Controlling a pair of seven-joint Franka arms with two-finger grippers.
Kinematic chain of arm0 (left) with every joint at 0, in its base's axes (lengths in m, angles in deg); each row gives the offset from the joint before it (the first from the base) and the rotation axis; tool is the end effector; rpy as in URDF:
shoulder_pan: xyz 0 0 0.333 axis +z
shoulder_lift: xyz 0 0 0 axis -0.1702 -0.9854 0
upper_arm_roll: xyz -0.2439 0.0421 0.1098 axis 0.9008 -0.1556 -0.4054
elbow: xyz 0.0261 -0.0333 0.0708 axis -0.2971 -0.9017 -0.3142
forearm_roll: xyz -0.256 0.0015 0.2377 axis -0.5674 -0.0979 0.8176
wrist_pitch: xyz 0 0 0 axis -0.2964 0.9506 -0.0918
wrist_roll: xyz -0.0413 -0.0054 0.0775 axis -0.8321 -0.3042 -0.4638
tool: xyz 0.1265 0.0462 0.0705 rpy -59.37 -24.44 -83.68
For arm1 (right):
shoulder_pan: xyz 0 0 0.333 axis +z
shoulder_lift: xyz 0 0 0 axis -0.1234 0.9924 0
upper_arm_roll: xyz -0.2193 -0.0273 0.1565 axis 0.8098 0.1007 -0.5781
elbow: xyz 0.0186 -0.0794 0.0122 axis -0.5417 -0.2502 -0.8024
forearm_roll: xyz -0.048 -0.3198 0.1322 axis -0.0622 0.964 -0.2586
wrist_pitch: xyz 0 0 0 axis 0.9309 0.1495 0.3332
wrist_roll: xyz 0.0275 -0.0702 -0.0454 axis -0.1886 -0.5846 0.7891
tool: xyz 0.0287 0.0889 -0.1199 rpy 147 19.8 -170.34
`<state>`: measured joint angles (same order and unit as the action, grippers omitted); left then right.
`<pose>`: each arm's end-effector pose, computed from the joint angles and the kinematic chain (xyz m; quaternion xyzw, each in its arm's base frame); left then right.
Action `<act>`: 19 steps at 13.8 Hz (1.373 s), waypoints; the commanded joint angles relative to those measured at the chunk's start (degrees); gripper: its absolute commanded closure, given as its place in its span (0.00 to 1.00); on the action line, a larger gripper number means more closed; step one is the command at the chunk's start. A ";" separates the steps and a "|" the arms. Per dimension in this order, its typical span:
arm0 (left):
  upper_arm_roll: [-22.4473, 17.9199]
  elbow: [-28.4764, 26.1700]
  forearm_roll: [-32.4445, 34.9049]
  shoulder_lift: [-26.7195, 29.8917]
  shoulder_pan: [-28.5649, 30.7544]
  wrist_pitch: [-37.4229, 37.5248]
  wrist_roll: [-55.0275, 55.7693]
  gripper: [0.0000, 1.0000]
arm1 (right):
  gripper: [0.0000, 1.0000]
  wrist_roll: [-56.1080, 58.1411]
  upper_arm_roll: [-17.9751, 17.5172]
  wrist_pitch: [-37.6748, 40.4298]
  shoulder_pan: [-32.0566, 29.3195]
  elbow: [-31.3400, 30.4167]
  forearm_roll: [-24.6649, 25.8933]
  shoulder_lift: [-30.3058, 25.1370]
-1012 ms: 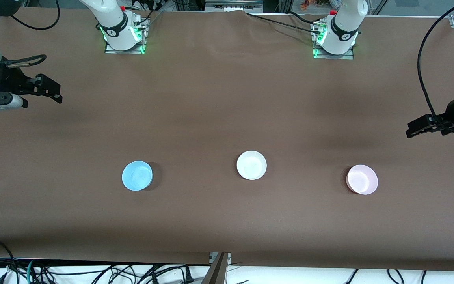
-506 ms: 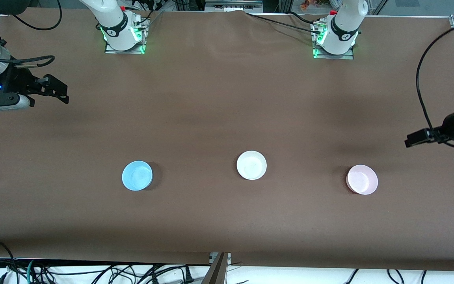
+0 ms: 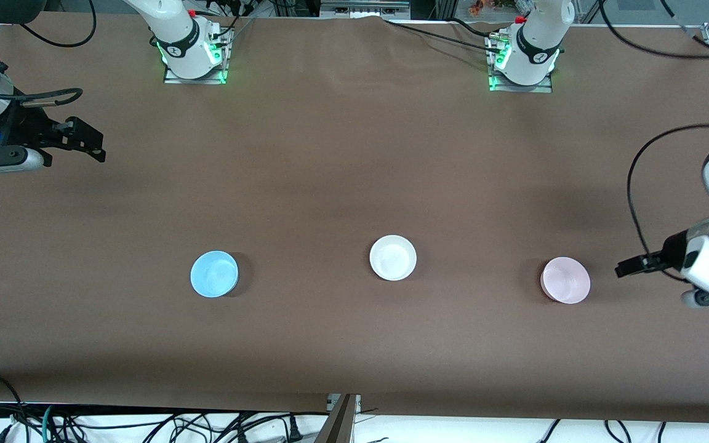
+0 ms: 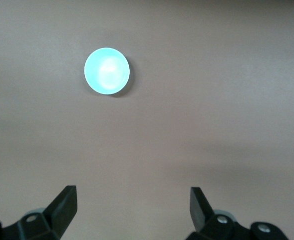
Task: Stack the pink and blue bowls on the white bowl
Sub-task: 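Move the left gripper down over the pink bowl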
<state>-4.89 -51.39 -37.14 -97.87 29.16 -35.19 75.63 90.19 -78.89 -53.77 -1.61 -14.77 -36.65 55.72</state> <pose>0.6389 0.0741 0.2961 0.9943 0.1014 0.0159 0.0298 0.5186 0.0454 0.5062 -0.9988 -0.0486 -0.0013 0.0057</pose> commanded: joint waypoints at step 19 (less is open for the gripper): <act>-0.01 -11.11 8.43 -8.29 0.50 -16.94 -0.23 0.30 | 0.00 0.17 -0.75 -0.35 -0.73 2.49 0.22 1.86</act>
<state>-5.17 -60.90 -30.60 -106.38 29.17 -50.42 75.57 90.19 -78.89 -54.70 -1.62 -13.81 -36.65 56.81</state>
